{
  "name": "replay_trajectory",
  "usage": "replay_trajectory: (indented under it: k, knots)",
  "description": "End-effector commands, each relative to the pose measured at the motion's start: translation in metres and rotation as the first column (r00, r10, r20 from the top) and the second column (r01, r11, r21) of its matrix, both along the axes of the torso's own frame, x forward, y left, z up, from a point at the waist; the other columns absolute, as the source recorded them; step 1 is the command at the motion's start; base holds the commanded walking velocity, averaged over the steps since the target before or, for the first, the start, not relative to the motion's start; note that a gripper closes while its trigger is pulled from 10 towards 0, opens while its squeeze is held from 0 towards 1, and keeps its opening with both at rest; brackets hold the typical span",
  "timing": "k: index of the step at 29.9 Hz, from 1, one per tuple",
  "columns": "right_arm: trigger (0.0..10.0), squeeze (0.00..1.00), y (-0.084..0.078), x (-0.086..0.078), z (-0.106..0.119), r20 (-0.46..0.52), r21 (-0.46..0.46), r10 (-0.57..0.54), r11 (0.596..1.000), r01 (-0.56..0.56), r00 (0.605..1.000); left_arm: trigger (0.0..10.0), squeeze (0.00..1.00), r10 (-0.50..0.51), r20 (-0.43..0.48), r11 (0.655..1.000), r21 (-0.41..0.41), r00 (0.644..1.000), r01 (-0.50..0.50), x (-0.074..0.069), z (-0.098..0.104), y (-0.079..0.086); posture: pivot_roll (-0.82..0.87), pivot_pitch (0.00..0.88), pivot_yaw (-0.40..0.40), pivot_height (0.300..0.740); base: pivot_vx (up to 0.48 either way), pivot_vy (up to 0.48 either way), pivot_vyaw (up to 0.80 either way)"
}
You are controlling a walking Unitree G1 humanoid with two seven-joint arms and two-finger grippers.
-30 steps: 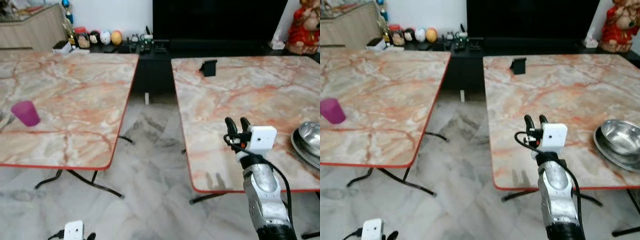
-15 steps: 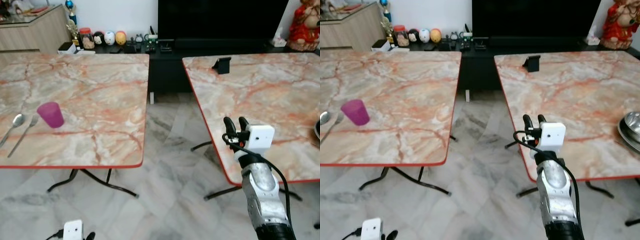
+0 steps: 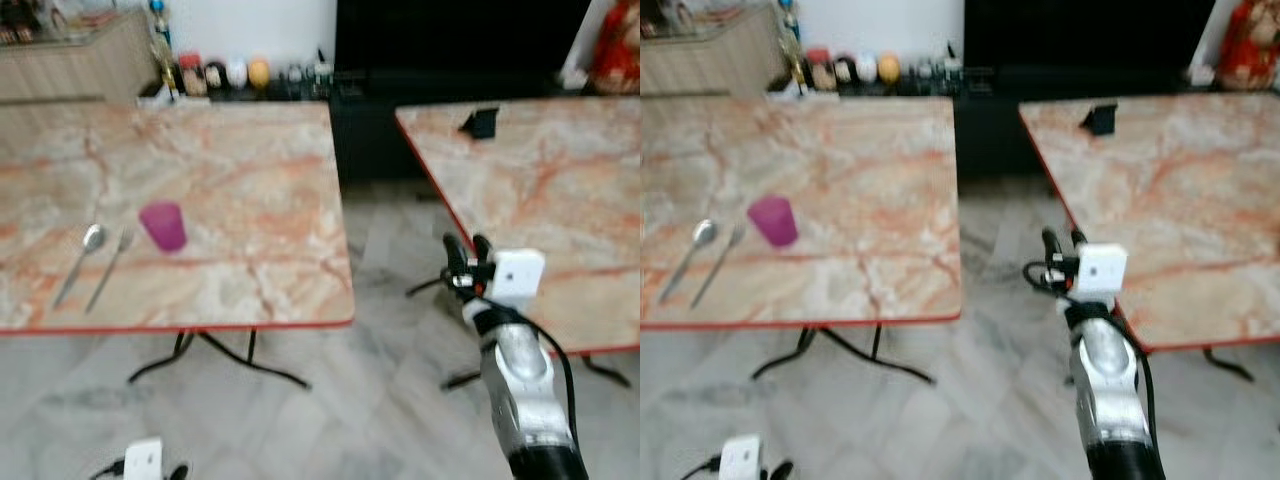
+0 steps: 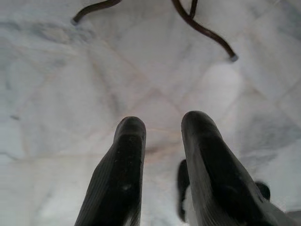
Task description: Setting the table
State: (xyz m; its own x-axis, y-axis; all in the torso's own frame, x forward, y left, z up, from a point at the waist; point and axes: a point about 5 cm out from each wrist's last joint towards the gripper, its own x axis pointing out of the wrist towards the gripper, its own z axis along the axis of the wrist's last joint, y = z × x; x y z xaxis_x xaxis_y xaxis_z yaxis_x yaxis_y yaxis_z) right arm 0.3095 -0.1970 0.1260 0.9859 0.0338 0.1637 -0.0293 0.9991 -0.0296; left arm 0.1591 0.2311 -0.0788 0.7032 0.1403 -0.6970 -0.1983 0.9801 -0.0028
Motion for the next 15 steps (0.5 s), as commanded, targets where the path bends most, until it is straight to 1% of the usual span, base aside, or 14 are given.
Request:
replay_trajectory:
  k: [1,15]
  knots:
    - [10.0,0.00,-0.0049,-0.0020,-0.0018,-0.005,0.007,-0.016,1.000,0.016,1.000,10.0,0.00,0.007,-0.020,1.000,-0.006,1.000,-0.007,-0.0037,-0.0021,0.0003,-0.09,0.000,0.033,0.740,0.000,0.368,0.00]
    - [10.0,0.00,-0.0013,-0.0004,-0.0014,0.000,0.008,0.001,1.000,-0.001,1.000,10.0,0.00,-0.001,-0.022,1.000,-0.006,1.000,0.001,-0.0051,-0.0027,-0.0004,-0.09,0.000,0.032,0.740,0.000,0.362,0.00]
